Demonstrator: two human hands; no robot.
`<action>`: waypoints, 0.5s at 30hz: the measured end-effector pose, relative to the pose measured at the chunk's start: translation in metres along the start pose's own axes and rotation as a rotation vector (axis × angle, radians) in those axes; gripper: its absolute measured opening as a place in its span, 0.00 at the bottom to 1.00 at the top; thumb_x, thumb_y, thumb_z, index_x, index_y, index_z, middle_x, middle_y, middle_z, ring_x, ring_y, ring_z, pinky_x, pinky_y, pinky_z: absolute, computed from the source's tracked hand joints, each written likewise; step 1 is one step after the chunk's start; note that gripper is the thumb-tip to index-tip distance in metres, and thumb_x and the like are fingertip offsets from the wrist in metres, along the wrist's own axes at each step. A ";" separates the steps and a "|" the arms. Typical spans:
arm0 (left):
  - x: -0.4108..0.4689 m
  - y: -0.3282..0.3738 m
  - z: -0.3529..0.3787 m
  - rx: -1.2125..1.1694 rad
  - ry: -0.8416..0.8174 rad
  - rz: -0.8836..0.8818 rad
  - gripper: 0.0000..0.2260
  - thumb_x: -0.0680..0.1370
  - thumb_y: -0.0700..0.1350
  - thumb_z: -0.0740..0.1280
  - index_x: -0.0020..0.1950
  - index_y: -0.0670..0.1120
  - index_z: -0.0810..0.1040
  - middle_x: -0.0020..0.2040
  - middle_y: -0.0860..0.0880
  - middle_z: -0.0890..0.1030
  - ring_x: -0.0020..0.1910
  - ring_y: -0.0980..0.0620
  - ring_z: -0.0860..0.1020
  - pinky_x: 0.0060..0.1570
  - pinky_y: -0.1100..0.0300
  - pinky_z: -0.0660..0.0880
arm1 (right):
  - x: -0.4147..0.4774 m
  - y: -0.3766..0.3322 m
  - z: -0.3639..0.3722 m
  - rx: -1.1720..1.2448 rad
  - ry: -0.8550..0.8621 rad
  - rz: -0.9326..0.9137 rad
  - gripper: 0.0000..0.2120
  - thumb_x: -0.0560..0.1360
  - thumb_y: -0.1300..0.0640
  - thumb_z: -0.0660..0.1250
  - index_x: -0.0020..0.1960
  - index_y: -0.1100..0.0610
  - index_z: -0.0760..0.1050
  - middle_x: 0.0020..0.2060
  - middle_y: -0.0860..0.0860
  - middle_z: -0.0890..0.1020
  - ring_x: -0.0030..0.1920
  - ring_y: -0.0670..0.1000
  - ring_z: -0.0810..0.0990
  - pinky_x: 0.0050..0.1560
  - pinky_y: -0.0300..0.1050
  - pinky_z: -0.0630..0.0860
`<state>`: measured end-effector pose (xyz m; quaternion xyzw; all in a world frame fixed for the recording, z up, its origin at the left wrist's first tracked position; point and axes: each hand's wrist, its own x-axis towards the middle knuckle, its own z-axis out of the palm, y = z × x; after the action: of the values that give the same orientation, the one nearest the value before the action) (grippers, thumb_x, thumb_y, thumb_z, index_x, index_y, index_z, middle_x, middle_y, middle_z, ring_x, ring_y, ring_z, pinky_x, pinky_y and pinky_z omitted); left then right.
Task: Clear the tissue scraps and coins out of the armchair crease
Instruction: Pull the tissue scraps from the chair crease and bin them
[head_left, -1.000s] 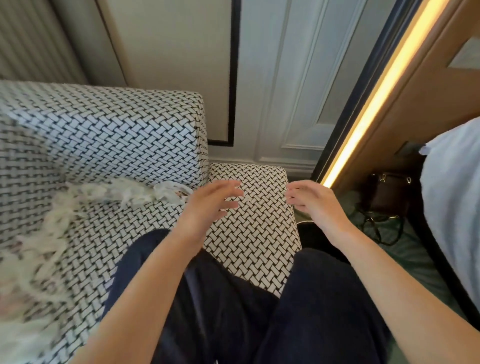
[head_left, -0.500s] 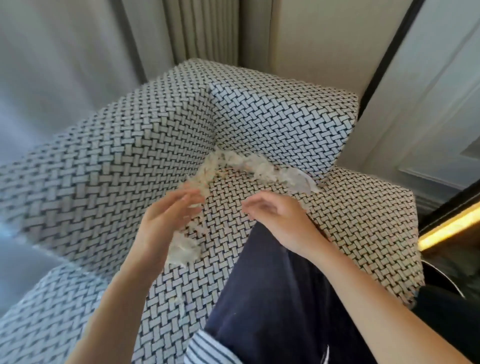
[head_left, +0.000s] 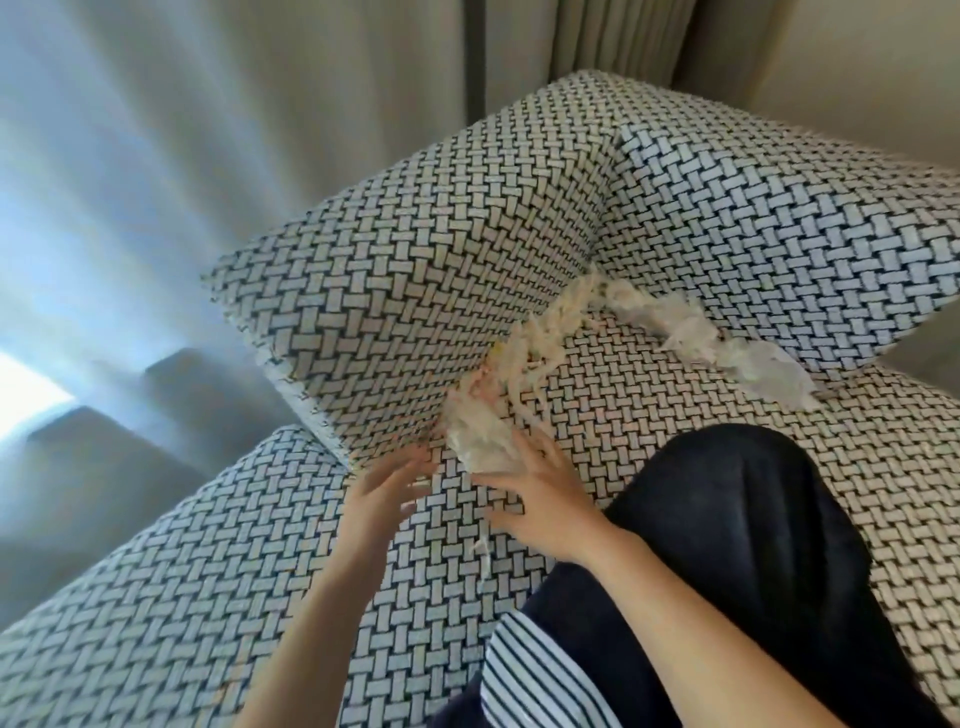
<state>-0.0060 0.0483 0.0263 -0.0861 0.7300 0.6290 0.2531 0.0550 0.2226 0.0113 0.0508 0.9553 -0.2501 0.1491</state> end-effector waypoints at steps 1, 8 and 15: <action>0.001 -0.004 0.002 0.018 -0.002 -0.017 0.05 0.78 0.44 0.65 0.49 0.51 0.81 0.52 0.49 0.83 0.52 0.48 0.80 0.59 0.50 0.73 | 0.000 0.002 0.002 -0.080 -0.042 -0.002 0.22 0.77 0.43 0.60 0.71 0.36 0.63 0.77 0.49 0.39 0.75 0.56 0.35 0.72 0.56 0.35; 0.006 -0.015 0.018 0.095 -0.029 -0.055 0.07 0.78 0.45 0.64 0.53 0.49 0.81 0.52 0.52 0.82 0.51 0.52 0.80 0.58 0.52 0.73 | 0.000 0.010 0.012 -0.144 -0.019 -0.004 0.30 0.80 0.49 0.57 0.78 0.49 0.47 0.77 0.51 0.44 0.77 0.55 0.44 0.74 0.53 0.44; 0.007 -0.014 0.019 0.074 0.010 -0.051 0.08 0.78 0.43 0.64 0.49 0.48 0.83 0.48 0.53 0.84 0.49 0.50 0.81 0.53 0.55 0.74 | -0.007 0.009 -0.007 0.188 0.512 0.025 0.12 0.79 0.53 0.61 0.60 0.52 0.77 0.57 0.46 0.80 0.54 0.47 0.79 0.50 0.40 0.76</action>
<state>-0.0011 0.0656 0.0093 -0.0986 0.7518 0.5942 0.2684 0.0610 0.2340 0.0152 0.1376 0.9338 -0.3150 -0.0995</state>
